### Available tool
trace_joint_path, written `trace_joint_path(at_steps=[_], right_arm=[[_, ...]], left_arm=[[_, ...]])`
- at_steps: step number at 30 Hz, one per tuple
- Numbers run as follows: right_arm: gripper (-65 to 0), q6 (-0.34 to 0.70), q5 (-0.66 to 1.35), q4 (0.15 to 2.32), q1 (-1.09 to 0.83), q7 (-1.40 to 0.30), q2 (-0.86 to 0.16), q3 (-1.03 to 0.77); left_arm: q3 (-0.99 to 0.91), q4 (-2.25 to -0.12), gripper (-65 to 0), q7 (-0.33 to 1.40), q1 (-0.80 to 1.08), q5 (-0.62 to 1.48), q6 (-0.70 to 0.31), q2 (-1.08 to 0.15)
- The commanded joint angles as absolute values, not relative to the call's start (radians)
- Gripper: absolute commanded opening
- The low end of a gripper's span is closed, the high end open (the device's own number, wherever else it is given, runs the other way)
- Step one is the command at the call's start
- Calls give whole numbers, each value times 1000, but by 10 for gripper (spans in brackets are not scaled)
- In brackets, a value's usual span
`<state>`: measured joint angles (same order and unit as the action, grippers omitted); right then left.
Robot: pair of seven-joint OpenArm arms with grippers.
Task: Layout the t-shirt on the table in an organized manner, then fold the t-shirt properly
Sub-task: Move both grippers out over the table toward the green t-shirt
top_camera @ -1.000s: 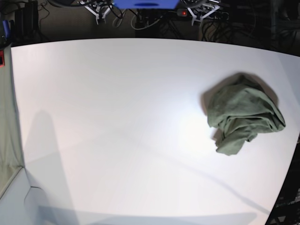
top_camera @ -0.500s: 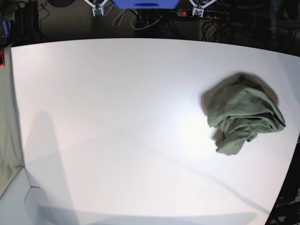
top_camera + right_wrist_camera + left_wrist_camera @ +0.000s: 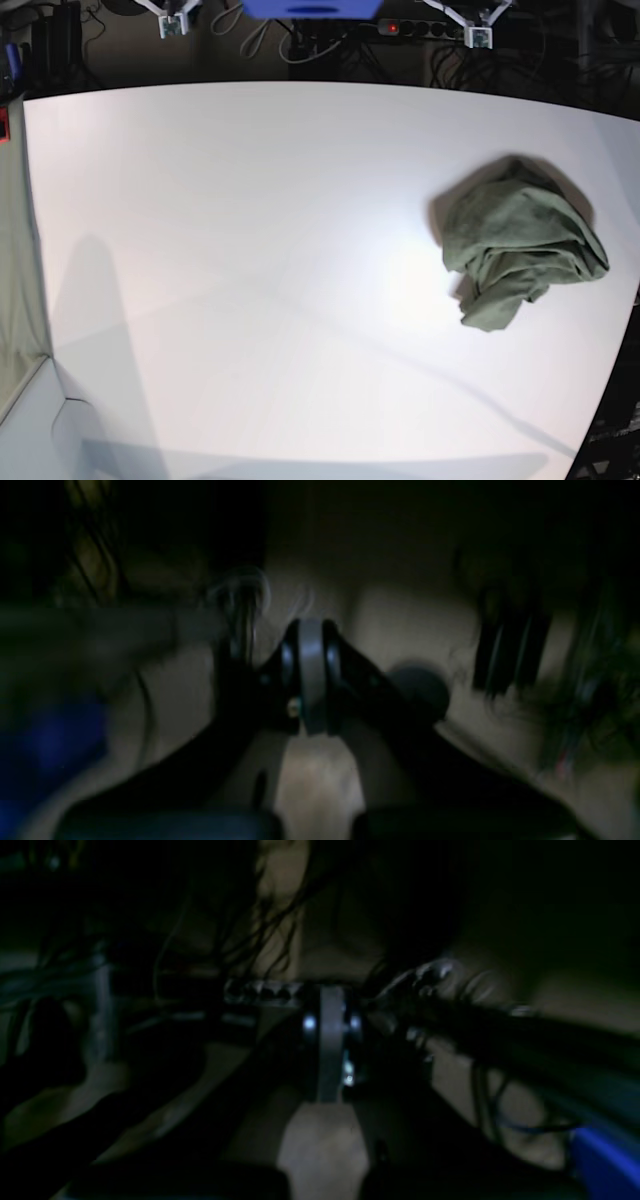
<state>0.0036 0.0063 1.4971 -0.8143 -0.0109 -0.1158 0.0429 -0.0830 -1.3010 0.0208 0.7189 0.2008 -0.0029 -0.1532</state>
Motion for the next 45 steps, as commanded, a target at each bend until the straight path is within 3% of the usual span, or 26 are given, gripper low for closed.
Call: trace_joint_path(at_steps=[1,13,20,28,31,37,39,45], right_arm=[[-650,5,5,1555,-852,-2,-120,31],[-650,5,5,2022,-995,-2,-119,27],[-650,5,5,2037,-934,5,-116,64],[-650,5,5,2040,-791,-2,-116,245],[-619,5,5,2038,-751,-4,-116,325],[-483,5,5,2032,-659,-54,-119,415],[-452,5,5,2032,-608,-125,-119,435],[-398,5,5,2031,-466,-291,-119,506]], left_arm=[[-88,-1351,-649,2,751,220,2,-170],[-93,-1759,-649,1,920,404,5,-266],[-186,-1913,-645,1,938,412,5,-272],[-308,-1934,-643,1,881,414,10,-269],[-351,-1926,-580,1,857,414,10,-269],[-458,-1923,-311,1,769,415,4,-196],[-499,-1916,-277,1,731,414,2,-162],[-552,-1833,-274,2,602,414,2,-134]])
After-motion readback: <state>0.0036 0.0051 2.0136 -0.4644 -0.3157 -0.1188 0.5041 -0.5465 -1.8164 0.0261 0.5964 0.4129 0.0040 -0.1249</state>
